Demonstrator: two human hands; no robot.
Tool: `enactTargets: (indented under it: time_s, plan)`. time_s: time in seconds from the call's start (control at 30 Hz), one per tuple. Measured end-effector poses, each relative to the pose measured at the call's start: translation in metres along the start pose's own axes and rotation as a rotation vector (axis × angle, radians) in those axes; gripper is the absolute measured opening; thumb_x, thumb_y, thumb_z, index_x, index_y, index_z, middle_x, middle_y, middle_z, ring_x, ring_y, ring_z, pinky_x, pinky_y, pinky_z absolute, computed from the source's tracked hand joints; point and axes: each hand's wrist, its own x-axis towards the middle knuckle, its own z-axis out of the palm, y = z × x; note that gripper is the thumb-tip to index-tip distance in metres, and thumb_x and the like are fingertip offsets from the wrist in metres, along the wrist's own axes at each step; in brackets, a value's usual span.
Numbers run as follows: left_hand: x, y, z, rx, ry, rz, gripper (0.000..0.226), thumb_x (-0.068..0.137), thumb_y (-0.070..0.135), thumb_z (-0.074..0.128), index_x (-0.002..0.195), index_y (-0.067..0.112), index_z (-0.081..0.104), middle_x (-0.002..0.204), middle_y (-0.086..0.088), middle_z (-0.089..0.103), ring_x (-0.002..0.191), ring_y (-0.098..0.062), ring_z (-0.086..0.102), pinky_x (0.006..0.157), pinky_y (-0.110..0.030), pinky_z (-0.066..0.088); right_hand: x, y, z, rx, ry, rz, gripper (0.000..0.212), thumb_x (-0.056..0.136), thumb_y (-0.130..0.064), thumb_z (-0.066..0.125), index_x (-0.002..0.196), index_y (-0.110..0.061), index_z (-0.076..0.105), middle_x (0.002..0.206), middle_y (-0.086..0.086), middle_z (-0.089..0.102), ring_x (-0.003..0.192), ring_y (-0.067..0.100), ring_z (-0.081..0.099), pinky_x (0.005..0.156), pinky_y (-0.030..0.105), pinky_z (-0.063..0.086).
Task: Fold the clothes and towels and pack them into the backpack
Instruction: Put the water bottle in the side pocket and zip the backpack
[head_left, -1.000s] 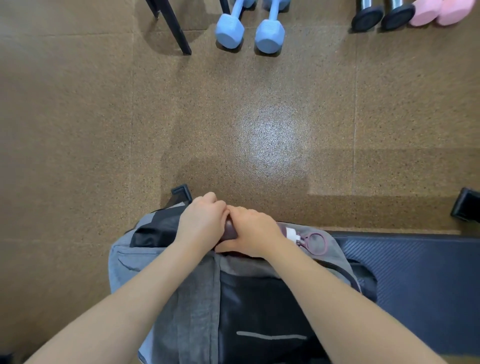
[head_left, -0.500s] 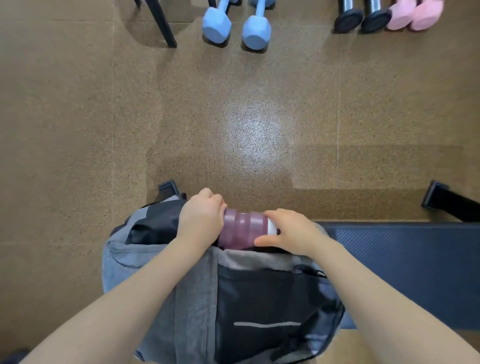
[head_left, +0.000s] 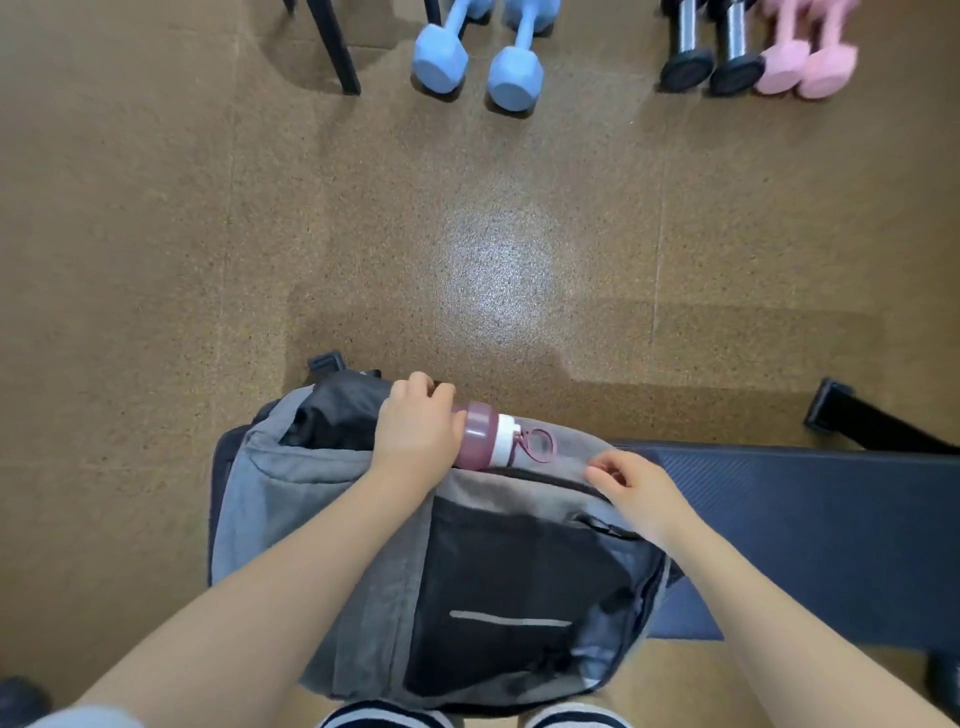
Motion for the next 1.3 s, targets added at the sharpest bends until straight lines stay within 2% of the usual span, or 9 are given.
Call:
enactTargets:
  time_s: [0.13, 0.33, 0.5, 0.67, 0.83, 0.93, 1.03, 1.13, 1.3]
  plan:
    - [-0.017, 0.016, 0.012, 0.031, 0.013, -0.023, 0.055, 0.084, 0.051, 0.053, 0.126, 0.015, 0.049, 0.151, -0.015, 0.021, 0.136, -0.036, 0.018, 0.109, -0.044, 0.021, -0.012, 0.005, 0.003, 0.050, -0.011, -0.201, 0.023, 0.094, -0.023, 0.053, 0.113, -0.022, 0.064, 0.096, -0.009, 0.059, 0.086, 0.007, 0.054, 0.078, 0.015, 0.042]
    - [-0.012, 0.034, 0.026, 0.163, -0.079, -0.067, 0.085, 0.065, 0.071, 0.061, 0.138, 0.038, 0.030, 0.156, -0.002, -0.001, 0.138, -0.042, -0.011, 0.112, -0.053, -0.001, -0.003, -0.005, 0.023, -0.518, -0.091, -0.617, 0.039, 0.091, -0.032, 0.038, 0.125, -0.033, 0.056, 0.112, 0.001, 0.059, 0.095, 0.028, 0.053, 0.077, 0.037, 0.042]
    - [0.003, 0.011, 0.024, 0.377, -0.074, 0.069, 0.083, 0.075, 0.059, 0.059, 0.144, 0.034, 0.020, 0.147, 0.006, 0.032, 0.135, -0.033, 0.022, 0.105, -0.042, 0.021, -0.011, 0.007, 0.043, -0.674, 0.028, -0.729, 0.040, 0.081, -0.034, 0.037, 0.114, -0.035, 0.059, 0.101, 0.000, 0.064, 0.070, 0.023, 0.056, 0.061, 0.032, 0.048]
    - [0.003, 0.001, 0.034, 0.232, -0.001, 0.134, 0.070, 0.072, 0.035, 0.075, 0.132, 0.013, 0.047, 0.136, -0.009, 0.050, 0.125, -0.044, 0.040, 0.102, -0.050, 0.032, 0.000, 0.010, 0.051, -0.762, 0.062, -0.796, 0.030, 0.074, -0.034, 0.060, 0.104, -0.037, 0.064, 0.105, 0.000, 0.063, 0.069, 0.025, 0.056, 0.060, 0.033, 0.045]
    - [-0.034, -0.026, 0.044, 0.120, 0.372, 0.226, 0.036, 0.075, 0.025, 0.058, 0.110, 0.018, 0.054, 0.129, -0.012, 0.054, 0.123, -0.031, 0.038, 0.103, -0.051, 0.028, -0.003, -0.014, 0.049, -0.527, 0.057, -0.715, 0.033, 0.057, -0.019, 0.060, 0.089, -0.024, 0.067, 0.114, 0.008, 0.059, 0.080, 0.033, 0.060, 0.077, 0.037, 0.047]
    - [-0.063, -0.042, 0.050, 0.104, 0.394, 0.327, 0.029, 0.080, 0.029, 0.051, 0.109, 0.027, 0.055, 0.129, -0.015, 0.052, 0.117, -0.032, 0.042, 0.097, -0.044, 0.033, -0.004, -0.036, 0.052, -0.370, -0.074, -0.601, 0.068, 0.068, -0.003, 0.057, 0.133, -0.015, 0.041, 0.148, 0.006, 0.033, 0.129, 0.028, 0.041, 0.106, 0.037, 0.034]
    - [-0.073, -0.060, 0.052, 0.227, 0.291, 0.377, 0.048, 0.073, 0.027, 0.068, 0.117, 0.029, 0.050, 0.125, -0.014, 0.058, 0.113, -0.029, 0.042, 0.096, -0.041, 0.029, -0.004, -0.057, 0.061, -0.427, -0.214, -0.540, 0.090, 0.076, -0.004, 0.053, 0.150, -0.020, 0.005, 0.157, -0.002, 0.014, 0.141, 0.019, 0.022, 0.114, 0.037, 0.022]
    - [-0.072, -0.071, 0.048, 0.283, 0.188, 0.410, 0.073, 0.059, 0.026, 0.082, 0.123, 0.028, 0.048, 0.124, -0.014, 0.058, 0.111, -0.029, 0.052, 0.098, -0.039, 0.028, -0.003, -0.073, 0.071, -0.506, -0.229, -0.491, 0.081, 0.080, -0.006, 0.045, 0.150, -0.024, 0.007, 0.157, -0.006, 0.013, 0.140, 0.019, 0.023, 0.113, 0.039, 0.023]
    - [-0.069, -0.077, 0.054, 0.301, 0.183, 0.422, 0.054, 0.069, 0.020, 0.059, 0.122, 0.033, 0.052, 0.121, -0.010, 0.057, 0.104, -0.029, 0.056, 0.089, -0.038, 0.034, 0.003, -0.087, 0.073, -0.480, -0.225, -0.412, 0.056, 0.086, -0.017, 0.044, 0.140, -0.031, 0.038, 0.146, -0.005, 0.034, 0.132, 0.020, 0.034, 0.107, 0.038, 0.030]
